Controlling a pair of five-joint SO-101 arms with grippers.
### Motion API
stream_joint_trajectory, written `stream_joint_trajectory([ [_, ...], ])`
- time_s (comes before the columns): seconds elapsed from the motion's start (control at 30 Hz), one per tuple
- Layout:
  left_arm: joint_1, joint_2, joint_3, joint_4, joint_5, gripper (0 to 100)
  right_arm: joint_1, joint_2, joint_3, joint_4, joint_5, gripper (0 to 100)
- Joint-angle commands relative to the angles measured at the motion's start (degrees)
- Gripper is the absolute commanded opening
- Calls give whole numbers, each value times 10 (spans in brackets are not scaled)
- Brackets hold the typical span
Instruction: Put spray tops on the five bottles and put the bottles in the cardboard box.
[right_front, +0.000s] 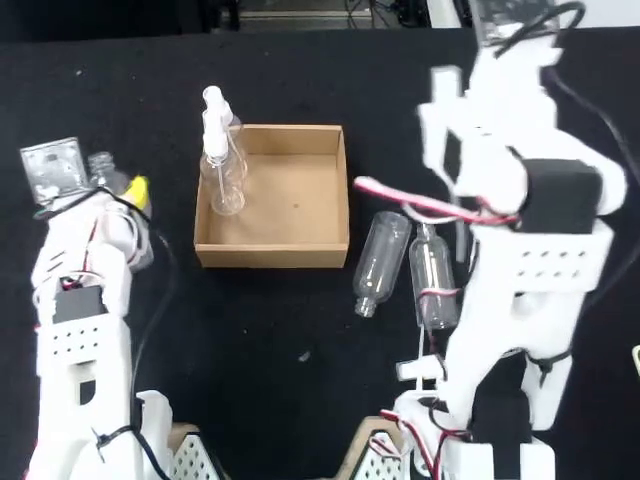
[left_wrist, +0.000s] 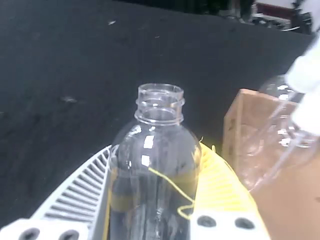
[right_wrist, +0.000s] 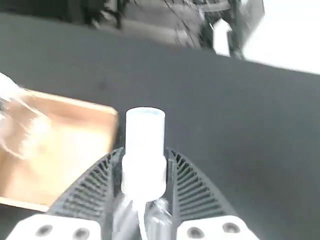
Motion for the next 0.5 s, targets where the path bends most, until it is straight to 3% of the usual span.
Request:
stream_joint_trajectory([
  [0.0, 11, -18, 18, -63, 6, 30, -25, -22, -42, 4, -23, 10],
  [0.2, 24, -156, 85, -67, 6, 30, -25, -22, -42, 4, -30, 10],
  [0.47, 145, -500, 252, -63, 3, 30, -28, -22, -44, 4, -32, 10],
])
